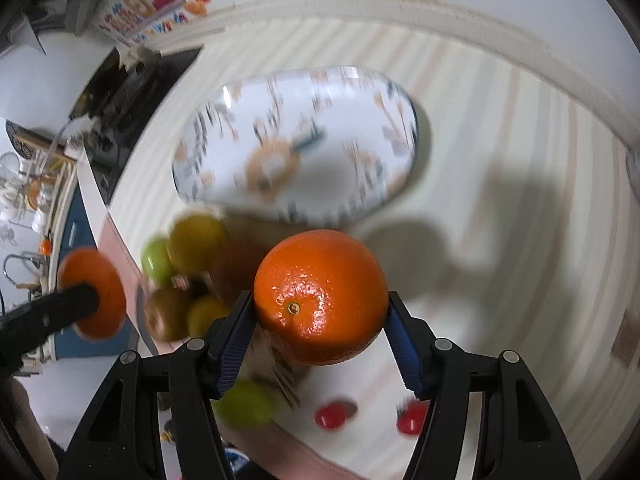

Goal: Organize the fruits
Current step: 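Carry both oranges onto the white plate and open both tools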

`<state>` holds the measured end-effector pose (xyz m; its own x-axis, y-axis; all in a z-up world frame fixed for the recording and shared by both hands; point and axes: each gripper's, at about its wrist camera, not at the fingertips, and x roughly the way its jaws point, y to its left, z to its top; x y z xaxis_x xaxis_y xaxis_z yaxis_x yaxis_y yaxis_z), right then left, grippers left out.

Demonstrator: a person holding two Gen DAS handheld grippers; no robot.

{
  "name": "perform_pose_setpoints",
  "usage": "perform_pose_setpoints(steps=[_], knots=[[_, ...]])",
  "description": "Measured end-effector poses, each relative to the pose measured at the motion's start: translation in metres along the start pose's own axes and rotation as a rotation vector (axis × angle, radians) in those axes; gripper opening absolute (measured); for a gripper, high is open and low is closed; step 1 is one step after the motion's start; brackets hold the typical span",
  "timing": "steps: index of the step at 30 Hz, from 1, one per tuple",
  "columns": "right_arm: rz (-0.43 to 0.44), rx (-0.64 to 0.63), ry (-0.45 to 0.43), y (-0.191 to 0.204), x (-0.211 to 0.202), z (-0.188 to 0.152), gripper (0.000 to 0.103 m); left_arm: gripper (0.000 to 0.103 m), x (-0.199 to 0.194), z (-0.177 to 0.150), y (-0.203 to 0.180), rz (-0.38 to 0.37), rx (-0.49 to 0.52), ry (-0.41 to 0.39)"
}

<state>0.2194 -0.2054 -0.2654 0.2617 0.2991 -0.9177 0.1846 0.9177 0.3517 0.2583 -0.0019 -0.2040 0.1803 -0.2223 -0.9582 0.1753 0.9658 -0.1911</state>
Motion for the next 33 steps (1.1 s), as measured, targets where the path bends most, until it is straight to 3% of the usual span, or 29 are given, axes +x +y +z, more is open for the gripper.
perform_pose_setpoints(steps=[4,7,14,20,31,32,33], knots=[[-0.019,-0.012,-0.037,0.007,0.008,0.055,0.066,0.06,0.012,0.058,-0.007,0.039,0.066,-0.017],[-0.035,-0.021,-0.029,0.014,0.03,0.094,0.066,0.06,0.04,0.099,-0.009,0.07,0.106,0.014],[-0.076,-0.044,0.027,0.023,0.078,0.145,0.066,0.06,0.112,0.161,-0.001,0.078,0.12,0.164],[-0.087,-0.048,0.076,0.026,0.101,0.159,0.066,0.06,0.137,0.17,0.009,0.068,0.102,0.236],[-0.094,-0.021,0.127,0.024,0.101,0.159,0.067,0.061,0.141,0.172,0.017,0.099,0.109,0.256],[-0.097,-0.016,0.13,0.024,0.102,0.159,0.07,0.061,0.14,0.172,0.016,0.105,0.11,0.257],[-0.11,-0.014,0.13,0.024,0.101,0.159,0.086,0.064,0.141,0.177,0.01,0.114,0.111,0.258]])
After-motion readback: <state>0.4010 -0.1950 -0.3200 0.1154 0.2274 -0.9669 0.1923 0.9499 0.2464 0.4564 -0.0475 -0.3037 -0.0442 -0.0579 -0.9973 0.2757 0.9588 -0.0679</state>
